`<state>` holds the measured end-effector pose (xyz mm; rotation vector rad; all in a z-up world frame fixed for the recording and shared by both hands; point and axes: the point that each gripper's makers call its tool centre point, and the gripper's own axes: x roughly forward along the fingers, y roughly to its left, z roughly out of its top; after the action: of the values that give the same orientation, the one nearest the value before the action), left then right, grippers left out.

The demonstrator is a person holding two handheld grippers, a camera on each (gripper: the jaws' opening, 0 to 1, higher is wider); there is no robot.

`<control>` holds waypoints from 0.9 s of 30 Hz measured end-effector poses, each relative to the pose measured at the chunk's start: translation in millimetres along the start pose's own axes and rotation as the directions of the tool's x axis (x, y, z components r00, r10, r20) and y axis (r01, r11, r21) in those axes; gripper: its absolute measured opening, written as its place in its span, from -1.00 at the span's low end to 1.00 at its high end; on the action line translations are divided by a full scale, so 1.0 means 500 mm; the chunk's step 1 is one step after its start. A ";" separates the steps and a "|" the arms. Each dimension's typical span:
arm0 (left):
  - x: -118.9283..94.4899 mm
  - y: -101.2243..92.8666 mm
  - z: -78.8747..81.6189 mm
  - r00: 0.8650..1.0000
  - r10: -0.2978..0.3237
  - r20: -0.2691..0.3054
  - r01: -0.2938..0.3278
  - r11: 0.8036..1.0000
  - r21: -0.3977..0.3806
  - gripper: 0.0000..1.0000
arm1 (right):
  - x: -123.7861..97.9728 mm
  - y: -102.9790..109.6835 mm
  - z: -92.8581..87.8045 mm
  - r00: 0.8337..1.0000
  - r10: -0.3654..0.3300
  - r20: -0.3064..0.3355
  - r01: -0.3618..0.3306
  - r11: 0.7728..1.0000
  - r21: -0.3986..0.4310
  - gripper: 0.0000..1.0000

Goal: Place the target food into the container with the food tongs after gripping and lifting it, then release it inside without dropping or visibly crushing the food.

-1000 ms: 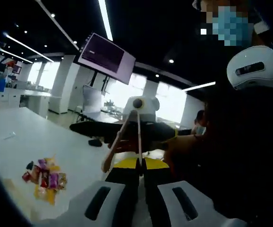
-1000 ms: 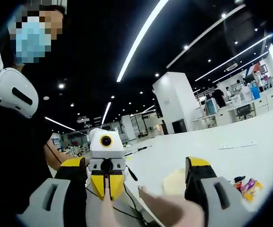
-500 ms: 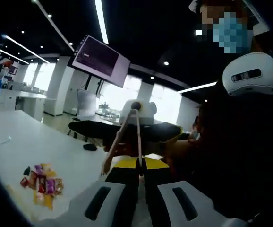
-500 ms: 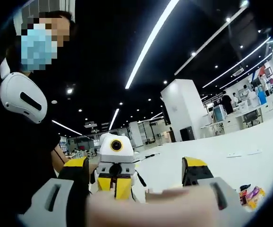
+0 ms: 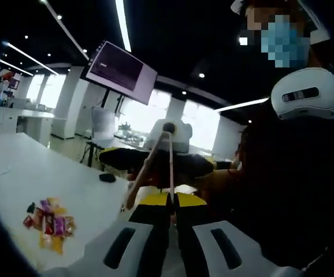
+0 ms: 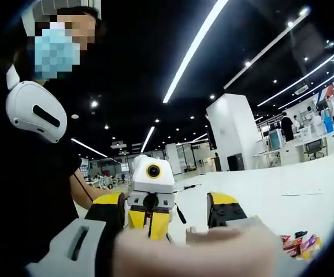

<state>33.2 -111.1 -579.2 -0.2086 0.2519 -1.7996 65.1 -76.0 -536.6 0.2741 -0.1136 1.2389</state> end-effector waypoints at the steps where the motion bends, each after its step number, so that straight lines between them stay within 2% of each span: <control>1: 0.001 -0.002 0.000 1.000 -0.004 0.004 0.004 1.000 -0.006 -1.00 | 0.002 0.003 0.005 1.000 0.006 0.012 -0.006 1.000 -0.001 0.00; 3: 0.001 -0.006 0.006 0.999 -0.021 0.037 0.023 0.999 -0.045 -1.00 | 0.006 0.010 0.017 0.999 0.023 0.032 -0.023 1.000 -0.012 -0.21; 5: -0.003 -0.007 0.009 0.999 -0.031 0.045 0.034 0.997 -0.067 -1.00 | 0.011 0.004 0.014 1.000 0.010 0.007 -0.009 0.999 -0.043 -0.31; 12: -0.008 -0.015 0.021 0.998 -0.041 0.050 0.046 0.995 -0.089 -1.00 | 0.018 0.009 0.030 0.999 0.033 0.029 -0.032 0.999 -0.037 -0.32; 17: -0.013 -0.025 0.038 0.997 -0.044 0.056 0.048 0.996 -0.081 -1.00 | 0.027 0.034 0.062 0.990 0.081 0.115 -0.076 0.996 -0.048 -0.33; 19: -0.013 -0.030 0.046 0.997 -0.045 0.057 0.049 0.996 -0.076 -1.00 | 0.028 0.036 0.073 0.985 0.087 0.146 -0.074 0.993 -0.092 -0.43; 21: -0.012 -0.035 0.053 0.997 -0.043 0.058 0.047 0.997 -0.067 -1.00 | 0.022 0.053 0.079 0.978 0.118 0.171 -0.106 0.991 -0.077 -0.50; 23: -0.006 -0.047 0.052 0.998 -0.056 0.042 0.058 0.996 -0.064 -1.00 | 0.022 0.065 0.075 0.979 0.142 0.149 -0.142 0.990 -0.005 -0.53; 25: -0.001 -0.052 0.050 0.998 -0.048 0.034 0.050 0.997 -0.053 -1.00 | 0.021 0.063 0.075 0.981 0.137 0.135 -0.138 0.990 -0.006 -0.52; 27: -0.002 -0.049 0.051 0.998 -0.043 0.043 0.046 0.997 -0.058 -1.00 | 0.020 0.065 0.078 0.980 0.136 0.147 -0.137 0.991 -0.005 -0.53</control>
<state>17.4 -105.9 -547.6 -0.2951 0.2728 -1.8314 40.0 -67.6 -492.0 0.3668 -0.2600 1.3549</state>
